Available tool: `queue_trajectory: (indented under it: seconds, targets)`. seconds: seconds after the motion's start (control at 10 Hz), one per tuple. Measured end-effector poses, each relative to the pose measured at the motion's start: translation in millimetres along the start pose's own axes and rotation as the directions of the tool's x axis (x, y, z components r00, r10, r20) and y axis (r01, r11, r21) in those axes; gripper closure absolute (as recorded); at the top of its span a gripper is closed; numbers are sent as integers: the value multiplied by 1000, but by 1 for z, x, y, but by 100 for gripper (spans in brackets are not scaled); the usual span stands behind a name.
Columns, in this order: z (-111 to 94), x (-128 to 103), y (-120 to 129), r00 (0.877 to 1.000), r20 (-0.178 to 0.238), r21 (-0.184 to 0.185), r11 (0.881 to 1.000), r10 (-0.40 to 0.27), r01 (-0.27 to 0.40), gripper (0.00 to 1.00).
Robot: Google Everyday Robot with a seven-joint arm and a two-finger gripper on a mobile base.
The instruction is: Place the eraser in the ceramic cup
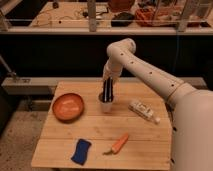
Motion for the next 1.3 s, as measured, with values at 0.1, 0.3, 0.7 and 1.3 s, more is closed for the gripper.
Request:
queue_trajectory:
  seconds: [0.1, 0.3, 0.7, 1.3]
  targets:
    - [2, -1, 0, 1000, 2, 1, 1000, -2, 2, 91]
    - [2, 0, 1, 1000, 1, 1, 1000, -9, 9, 91]
    - [2, -1, 0, 1000, 1, 5, 1000, -19, 19, 91]
    - [3, -2, 0, 999, -1, 11, 999, -47, 47, 85]
